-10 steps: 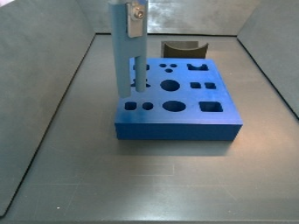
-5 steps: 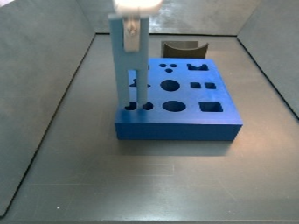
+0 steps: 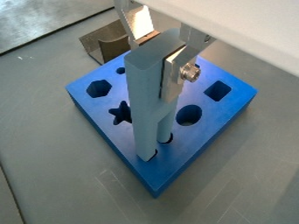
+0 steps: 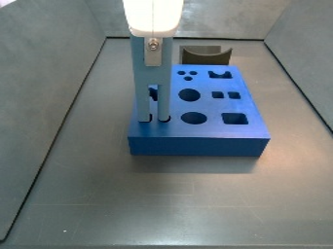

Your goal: Insert the square-circle object.

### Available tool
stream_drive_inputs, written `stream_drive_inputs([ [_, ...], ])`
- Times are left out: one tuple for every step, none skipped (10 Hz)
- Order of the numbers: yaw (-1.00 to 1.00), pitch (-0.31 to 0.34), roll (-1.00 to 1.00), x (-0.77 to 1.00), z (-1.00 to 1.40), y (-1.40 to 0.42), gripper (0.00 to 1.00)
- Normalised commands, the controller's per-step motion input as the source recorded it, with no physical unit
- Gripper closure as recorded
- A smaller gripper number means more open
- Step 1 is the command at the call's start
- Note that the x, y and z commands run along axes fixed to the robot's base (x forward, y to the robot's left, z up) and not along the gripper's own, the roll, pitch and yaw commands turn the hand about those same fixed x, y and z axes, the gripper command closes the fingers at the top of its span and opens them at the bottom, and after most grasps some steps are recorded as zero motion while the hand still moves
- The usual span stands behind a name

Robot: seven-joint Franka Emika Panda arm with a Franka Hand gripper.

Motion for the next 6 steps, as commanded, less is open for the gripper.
stream_drive_inputs([
  [-0.11,0.000,-0.11,0.00,-0.63,0.00,1.00],
  [-0.51,0.000,-0.02,0.17,-0.41,-0.01,1.00],
  [-0.36,0.026,0.00,0.11,-0.32,0.00,1.00],
  [-0.22,0.021,-0.01,0.03,-0.37,0.00,1.00],
  [-0.19,0.000,-0.05,0.00,-0.39,0.00,1.00],
  [-0.03,0.000,-0.07,0.00,-0.41,0.00,1.00],
])
